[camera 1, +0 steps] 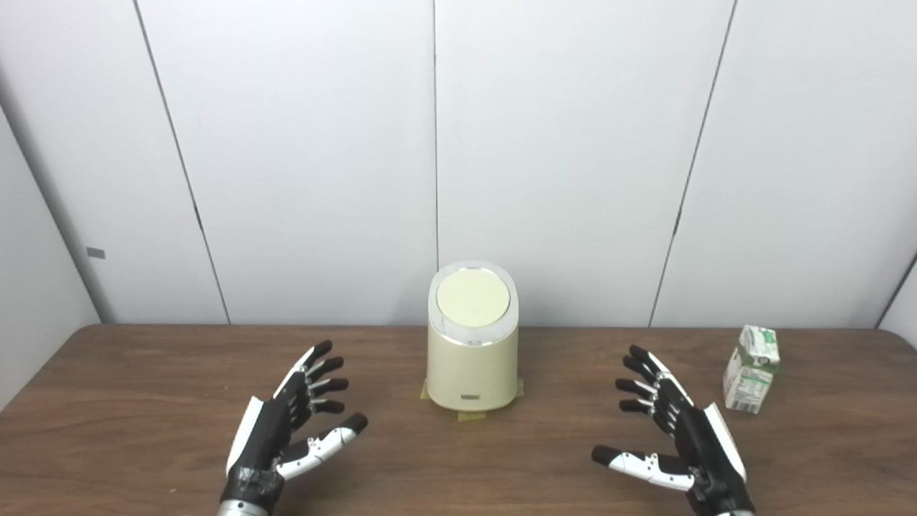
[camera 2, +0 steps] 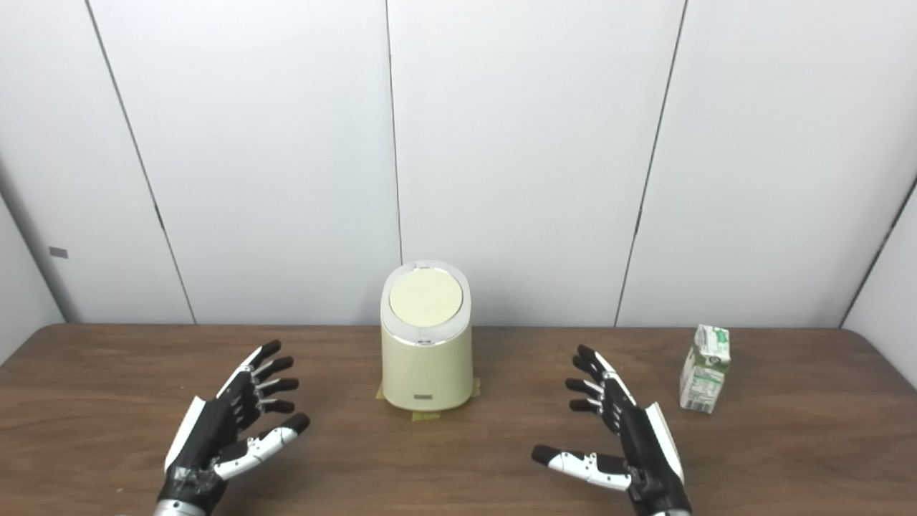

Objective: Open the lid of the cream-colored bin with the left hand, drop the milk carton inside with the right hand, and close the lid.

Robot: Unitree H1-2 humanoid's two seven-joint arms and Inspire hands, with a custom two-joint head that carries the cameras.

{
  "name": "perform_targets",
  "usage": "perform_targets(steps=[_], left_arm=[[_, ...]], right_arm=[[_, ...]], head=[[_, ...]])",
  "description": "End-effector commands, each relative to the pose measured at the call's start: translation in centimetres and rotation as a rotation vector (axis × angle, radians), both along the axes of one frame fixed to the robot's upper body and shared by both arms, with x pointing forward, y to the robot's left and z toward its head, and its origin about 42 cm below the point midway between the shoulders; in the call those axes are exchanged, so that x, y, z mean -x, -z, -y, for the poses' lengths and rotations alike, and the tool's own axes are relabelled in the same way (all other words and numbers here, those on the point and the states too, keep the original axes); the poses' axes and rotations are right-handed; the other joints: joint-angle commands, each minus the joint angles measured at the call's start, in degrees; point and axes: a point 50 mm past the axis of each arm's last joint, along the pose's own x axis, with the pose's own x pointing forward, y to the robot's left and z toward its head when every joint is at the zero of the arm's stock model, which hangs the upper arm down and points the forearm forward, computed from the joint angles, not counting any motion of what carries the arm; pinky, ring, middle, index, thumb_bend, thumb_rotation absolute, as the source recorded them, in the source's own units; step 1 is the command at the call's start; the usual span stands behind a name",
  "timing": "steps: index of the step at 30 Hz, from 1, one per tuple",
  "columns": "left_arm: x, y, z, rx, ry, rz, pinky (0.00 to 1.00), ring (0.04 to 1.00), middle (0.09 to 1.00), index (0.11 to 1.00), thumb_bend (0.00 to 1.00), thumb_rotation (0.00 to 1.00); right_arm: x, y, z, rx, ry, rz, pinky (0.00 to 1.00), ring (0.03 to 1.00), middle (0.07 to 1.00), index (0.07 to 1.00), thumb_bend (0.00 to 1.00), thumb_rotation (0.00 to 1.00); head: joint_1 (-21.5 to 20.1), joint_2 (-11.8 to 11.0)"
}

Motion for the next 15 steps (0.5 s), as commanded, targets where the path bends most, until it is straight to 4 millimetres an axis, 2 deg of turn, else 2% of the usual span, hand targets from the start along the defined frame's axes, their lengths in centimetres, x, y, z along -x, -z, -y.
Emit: perform_targets(steps=[1,15], left_arm=[[-0.62,-1.83,-0.13,-0.003,0.016,0.084,0.67,0.785,0.873,0.933,0.67,0.20],[-0.62,-1.94,0.02,-0.007,0.000,0.087,0.67,0.784,0.872,0.929,0.69,0.23]], right_arm=[[-0.72,-2.10,-0.42,-0.003,-0.018,0.081,0.70,0.793,0.891,0.913,0.78,0.26],[-0.79,-2.02,-0.46,-0.009,-0.016,0.081,0.71,0.798,0.890,0.910,0.78,0.26]], head=[[-0.08,0.04],[-0.45,-0.36]])
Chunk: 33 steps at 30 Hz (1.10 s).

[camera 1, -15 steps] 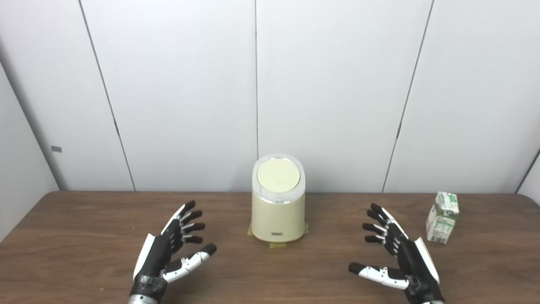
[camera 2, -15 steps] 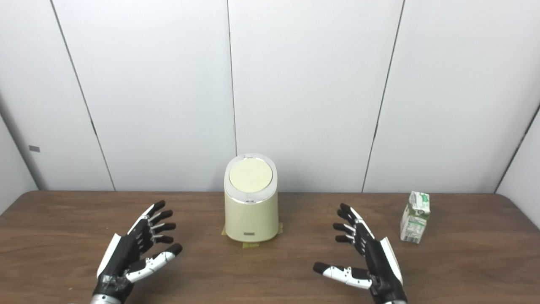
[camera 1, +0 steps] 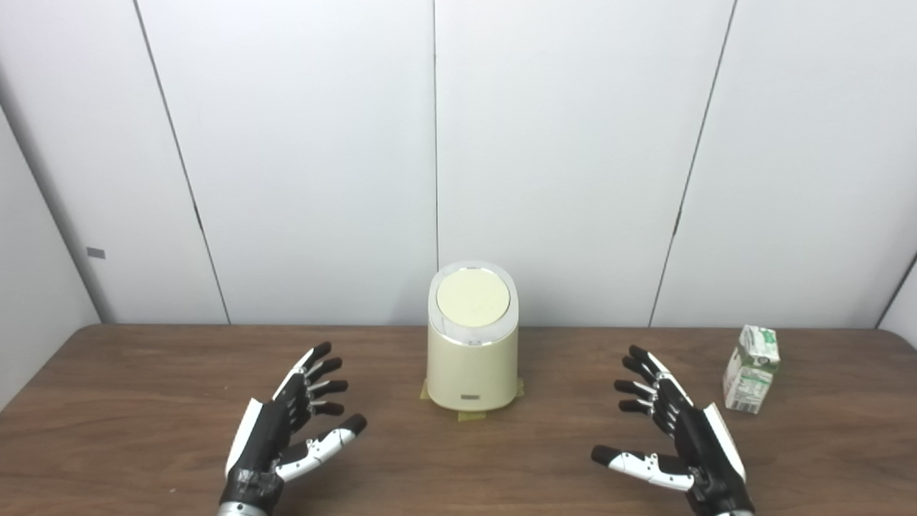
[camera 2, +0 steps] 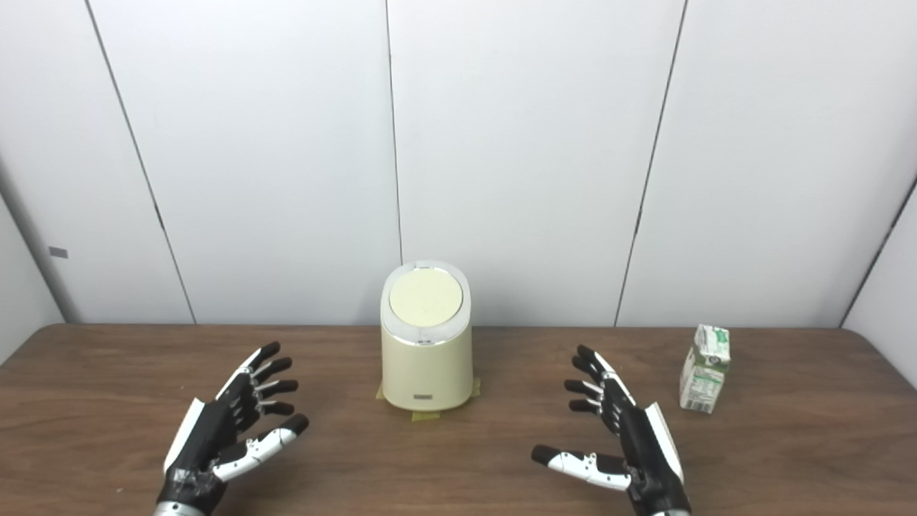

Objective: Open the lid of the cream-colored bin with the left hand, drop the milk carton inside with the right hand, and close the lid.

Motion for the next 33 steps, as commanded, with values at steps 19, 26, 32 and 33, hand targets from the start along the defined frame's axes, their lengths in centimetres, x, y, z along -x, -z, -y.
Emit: perform_targets(steps=[19,26,32,33], left_arm=[[-8.8,-13.5,7.5,-0.198,-0.151,0.170,0.93,0.999,1.000,1.000,0.88,0.39],[-11.2,-16.3,9.7,-0.280,-0.197,0.174,0.91,0.986,1.000,1.000,0.92,0.42],[-12.8,-17.3,10.9,-0.445,-0.262,0.204,0.96,1.000,1.000,1.000,0.96,0.41],[-13.0,-17.4,11.0,-0.478,-0.269,0.210,0.98,1.000,1.000,1.000,0.96,0.42]], right_arm=[[-1.0,-1.7,0.1,0.004,-0.015,0.086,0.71,0.797,0.889,0.912,0.75,0.23],[-0.9,-1.9,-0.2,-0.002,-0.010,0.085,0.71,0.788,0.884,0.909,0.74,0.21],[-0.9,-1.9,-0.3,-0.008,-0.024,0.083,0.69,0.784,0.891,0.913,0.75,0.22],[-0.9,-2.0,-0.3,-0.008,-0.026,0.085,0.69,0.780,0.891,0.913,0.75,0.23]], head=[[0.98,0.14],[0.80,0.27],[0.63,0.43],[0.64,0.44]])
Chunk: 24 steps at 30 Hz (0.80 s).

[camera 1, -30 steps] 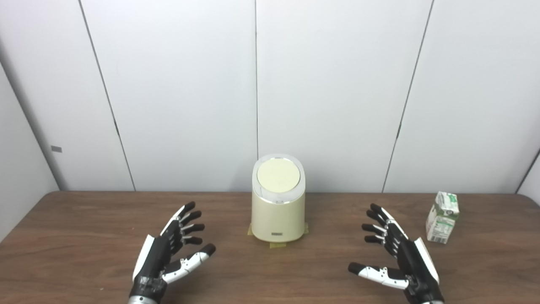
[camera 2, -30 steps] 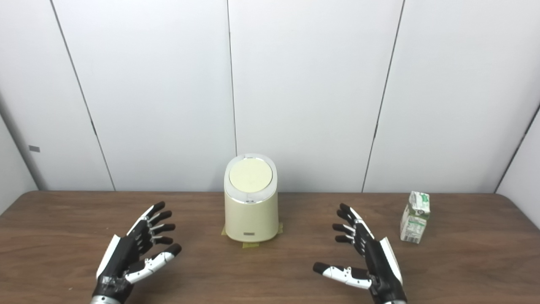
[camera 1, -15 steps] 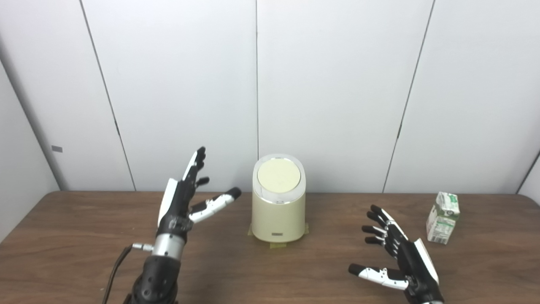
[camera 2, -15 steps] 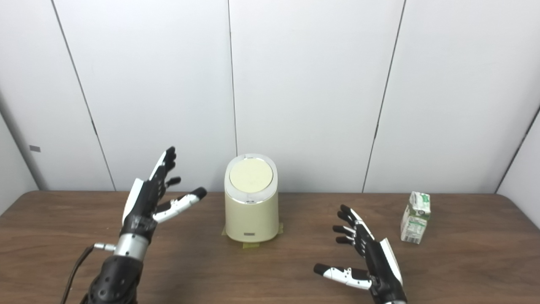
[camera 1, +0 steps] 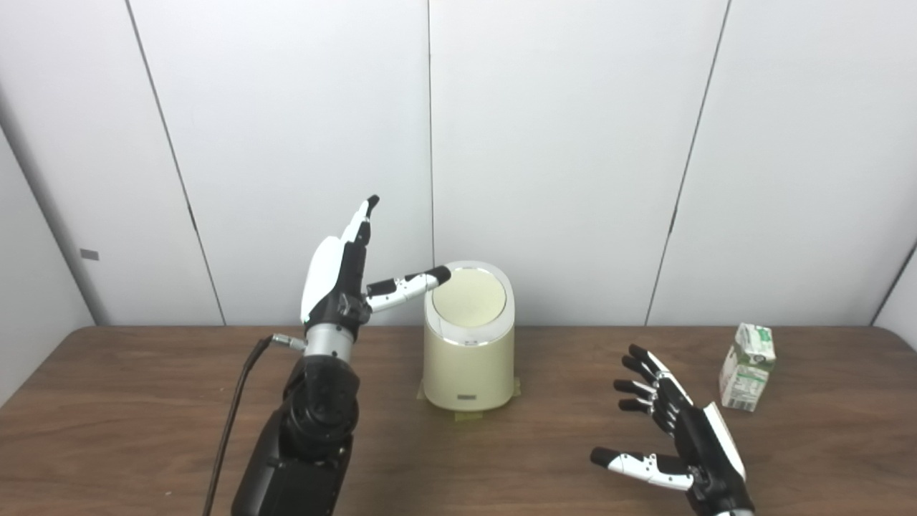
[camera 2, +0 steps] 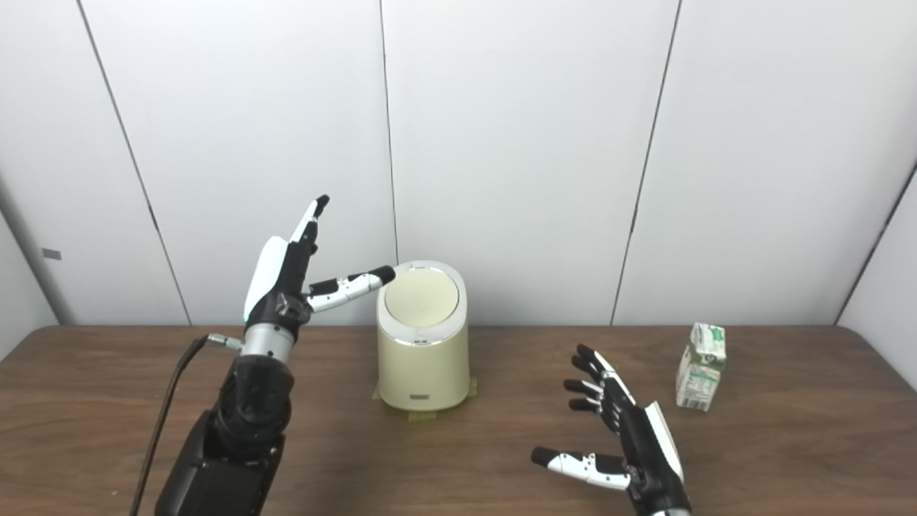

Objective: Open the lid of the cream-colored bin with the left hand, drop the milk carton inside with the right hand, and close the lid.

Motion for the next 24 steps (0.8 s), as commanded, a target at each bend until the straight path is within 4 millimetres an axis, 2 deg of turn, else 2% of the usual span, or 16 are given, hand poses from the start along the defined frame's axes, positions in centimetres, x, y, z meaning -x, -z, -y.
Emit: perform_targets(steps=[1,8,16,19,24], left_arm=[[-1.0,-3.1,0.4,-0.071,-0.030,0.093,0.99,1.000,1.000,1.000,0.96,0.43],[-1.9,-2.7,0.4,-0.133,-0.047,0.098,1.00,1.000,1.000,1.000,1.00,0.38],[-2.3,-1.9,0.5,-0.181,-0.040,0.063,1.00,1.000,1.000,1.000,1.00,0.39],[-2.5,-1.6,0.8,-0.241,-0.044,0.051,1.00,1.000,1.000,1.000,1.00,0.41],[-2.7,-1.4,1.3,-0.320,-0.022,0.047,1.00,1.000,1.000,1.000,1.00,0.38]], right_arm=[[-0.8,-2.2,-0.5,-0.010,-0.021,0.082,0.68,0.778,0.891,0.913,0.75,0.23],[-0.8,-2.5,-1.3,-0.010,-0.024,0.083,0.67,0.776,0.890,0.910,0.76,0.26],[-0.6,-3.1,-2.4,0.000,-0.024,0.080,0.66,0.767,0.886,0.908,0.73,0.24],[-0.5,-3.2,-2.6,0.004,-0.013,0.080,0.66,0.760,0.884,0.903,0.74,0.26],[-0.5,-3.2,-2.7,0.007,-0.012,0.077,0.66,0.763,0.887,0.906,0.74,0.28]], head=[[0.02,0.05],[-1.03,0.15],[-2.22,0.55],[-2.17,0.58],[-2.17,0.78]])
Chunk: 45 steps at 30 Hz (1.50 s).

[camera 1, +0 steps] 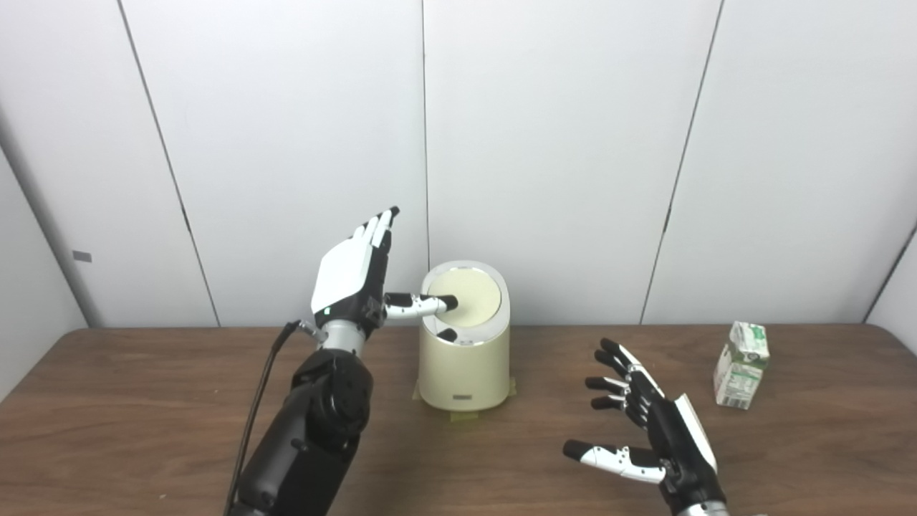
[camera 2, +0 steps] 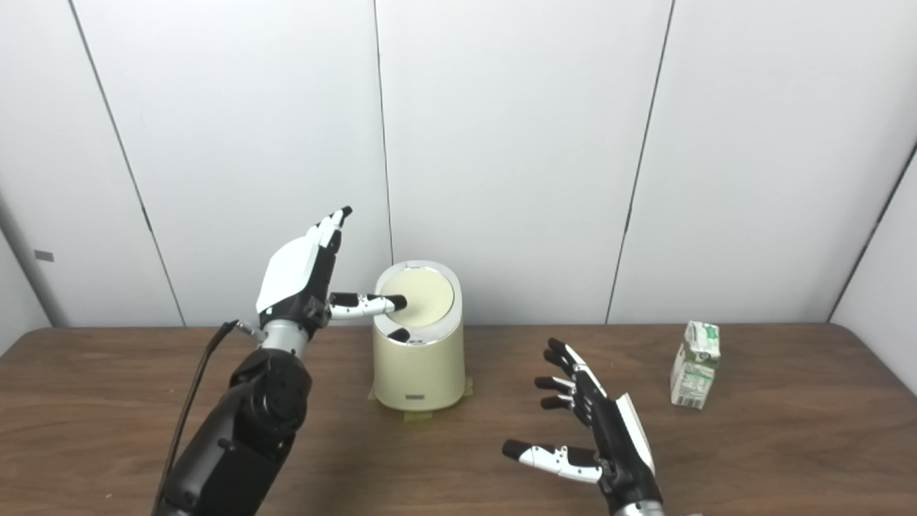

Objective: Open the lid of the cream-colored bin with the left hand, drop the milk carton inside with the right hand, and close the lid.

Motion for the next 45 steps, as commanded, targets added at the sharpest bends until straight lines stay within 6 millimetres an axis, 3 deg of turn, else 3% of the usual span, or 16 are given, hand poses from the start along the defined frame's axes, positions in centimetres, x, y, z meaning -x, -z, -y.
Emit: perform_targets(steps=[1,11,24,28,32,40,45], left_arm=[[-1.0,-3.9,0.6,-0.045,0.013,0.106,1.00,1.000,1.000,1.000,1.00,0.38],[-1.0,-3.2,2.4,-0.077,0.027,0.097,1.00,1.000,1.000,1.000,1.00,0.41],[-1.3,-3.9,2.5,-0.135,-0.037,0.137,1.00,1.000,1.000,1.000,1.00,0.40],[-1.6,-4.0,2.1,-0.370,-0.065,0.156,1.00,1.000,1.000,1.000,1.00,0.34],[-1.5,-4.0,1.7,-0.454,-0.094,0.172,1.00,1.000,1.000,1.000,1.00,0.27],[-1.4,-3.7,1.8,-0.469,-0.068,0.146,1.00,1.000,1.000,1.000,1.00,0.28],[-1.3,-2.9,2.0,-0.572,-0.023,0.116,1.00,1.000,1.000,1.000,1.00,0.31]], right_arm=[[-0.7,-2.0,-0.4,-0.001,-0.006,0.081,0.65,0.760,0.885,0.906,0.74,0.29],[-0.3,-2.4,-1.1,-0.013,-0.012,0.062,0.65,0.764,0.884,0.901,0.73,0.28],[-0.1,-2.8,-1.5,-0.030,-0.022,0.067,0.66,0.772,0.895,0.905,0.72,0.27],[-0.1,-2.9,-1.5,-0.026,-0.021,0.071,0.65,0.767,0.893,0.906,0.73,0.29],[0.1,-3.0,-1.4,-0.023,-0.024,0.072,0.65,0.767,0.892,0.905,0.72,0.28],[0.1,-3.0,-1.3,-0.018,-0.025,0.068,0.64,0.769,0.891,0.905,0.72,0.28],[0.0,-3.1,-1.4,-0.014,-0.023,0.071,0.64,0.765,0.886,0.900,0.72,0.28]], head=[[-0.06,0.07],[-0.32,0.39],[-0.46,0.82],[-0.43,1.05],[-0.35,1.30],[0.23,1.78],[0.15,1.85]])
